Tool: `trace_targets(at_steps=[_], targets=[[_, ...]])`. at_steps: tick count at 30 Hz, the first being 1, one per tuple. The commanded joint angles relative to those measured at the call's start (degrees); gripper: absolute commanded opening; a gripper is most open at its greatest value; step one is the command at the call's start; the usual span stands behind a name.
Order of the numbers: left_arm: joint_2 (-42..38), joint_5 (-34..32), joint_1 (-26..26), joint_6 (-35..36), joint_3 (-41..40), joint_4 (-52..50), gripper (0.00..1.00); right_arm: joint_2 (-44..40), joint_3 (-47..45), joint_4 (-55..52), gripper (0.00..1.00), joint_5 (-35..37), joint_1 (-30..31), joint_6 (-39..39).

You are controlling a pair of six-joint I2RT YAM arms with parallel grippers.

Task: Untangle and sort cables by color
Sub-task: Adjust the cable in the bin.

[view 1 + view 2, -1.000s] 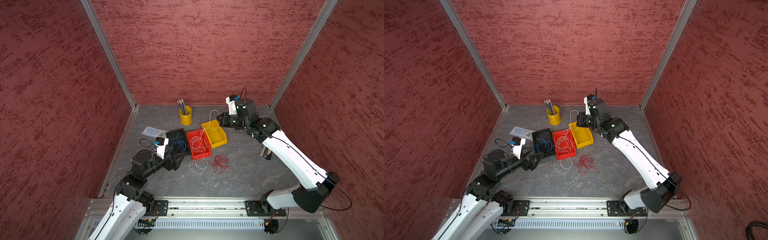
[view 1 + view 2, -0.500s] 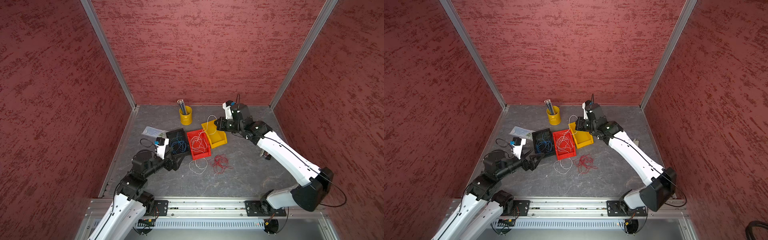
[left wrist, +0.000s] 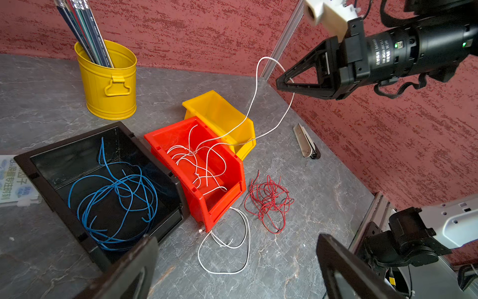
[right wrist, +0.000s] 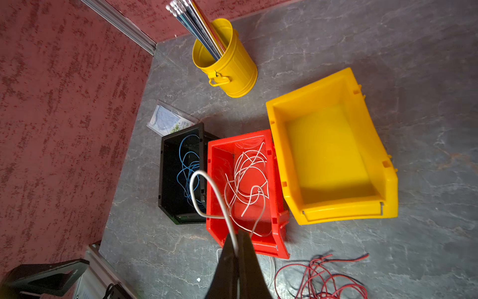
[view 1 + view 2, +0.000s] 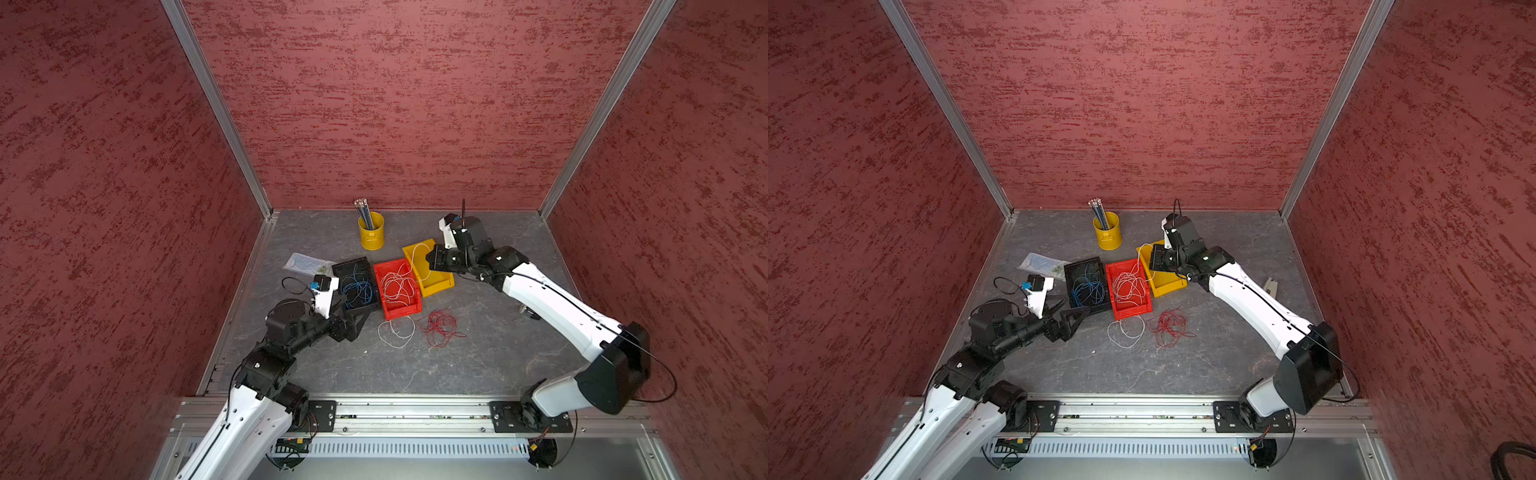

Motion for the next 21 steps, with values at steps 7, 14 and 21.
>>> trace_targets(at_steps=[7,14,21], targets=[[-1.7,-0.7,0.0,0.4,-0.2,-1.1,1.0,8.4,2.2,2.8,0.0,1.7,1.4,-1.6],[-1.5,-1.0,0.7,0.6,1.4,-3.0,1.0,18.6,8.9,3.3,0.0,1.5,4.1,-3.0],[1.7,0.0,1.0,0.0,3.8,-4.0,1.0,27.2,15.9,0.4,0.0,1.9,5.8,-3.1]])
